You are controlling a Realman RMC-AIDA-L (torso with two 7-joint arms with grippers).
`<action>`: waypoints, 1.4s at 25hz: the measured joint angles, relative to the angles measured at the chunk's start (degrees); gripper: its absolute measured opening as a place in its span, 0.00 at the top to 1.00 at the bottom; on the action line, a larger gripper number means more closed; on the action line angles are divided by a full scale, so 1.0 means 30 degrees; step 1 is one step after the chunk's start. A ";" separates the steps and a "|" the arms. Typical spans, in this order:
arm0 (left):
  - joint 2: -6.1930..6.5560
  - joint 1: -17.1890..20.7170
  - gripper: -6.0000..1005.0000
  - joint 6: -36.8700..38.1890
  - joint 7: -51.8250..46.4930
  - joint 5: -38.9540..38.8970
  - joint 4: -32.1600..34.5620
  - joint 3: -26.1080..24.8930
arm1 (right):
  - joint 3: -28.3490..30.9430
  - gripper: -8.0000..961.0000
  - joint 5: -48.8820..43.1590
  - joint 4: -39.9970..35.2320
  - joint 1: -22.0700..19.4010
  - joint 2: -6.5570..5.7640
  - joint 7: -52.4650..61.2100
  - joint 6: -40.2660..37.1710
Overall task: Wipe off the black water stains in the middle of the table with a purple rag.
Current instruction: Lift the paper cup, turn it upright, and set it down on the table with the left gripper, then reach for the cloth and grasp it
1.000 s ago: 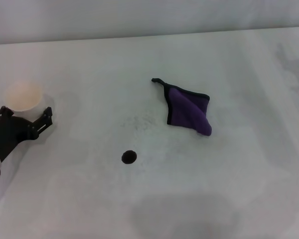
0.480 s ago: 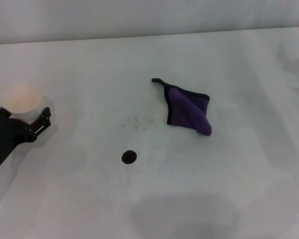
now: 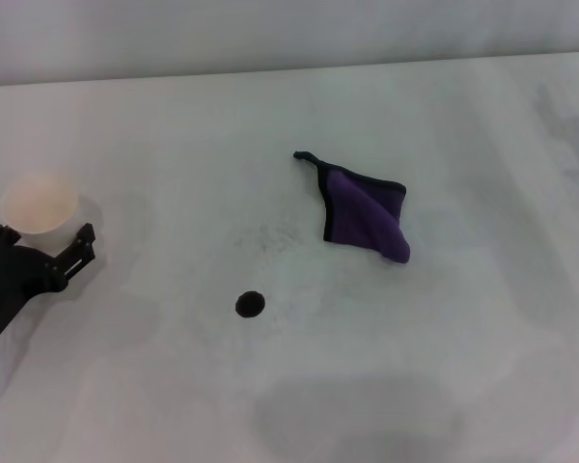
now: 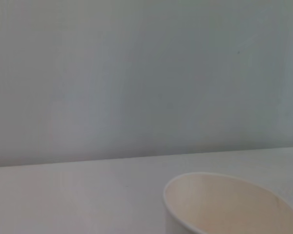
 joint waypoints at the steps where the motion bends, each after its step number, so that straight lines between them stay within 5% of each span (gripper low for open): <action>1: -0.0001 0.0007 0.13 -0.0043 -0.0011 0.0004 0.0002 -0.0001 | 0.0000 0.14 0.0000 0.0000 0.0000 0.0000 0.0000 0.0000; 16: -0.0058 0.1605 0.13 -0.2046 -0.0066 -0.0170 -0.0233 -0.0145 | -0.0083 0.14 -0.0072 0.0000 0.0007 0.0003 0.0000 0.0255; 25: -0.0077 0.2773 0.13 -0.5517 -0.0496 -0.1598 -0.1298 -0.0191 | -0.0227 0.14 -0.0193 0.0014 0.0149 0.0038 0.0338 0.1713; 35: -0.0018 0.3320 0.13 -0.6706 -0.2530 -0.5131 -0.1719 -0.0199 | -0.3787 0.14 -0.0338 0.1043 0.0903 -0.0182 0.1416 0.1383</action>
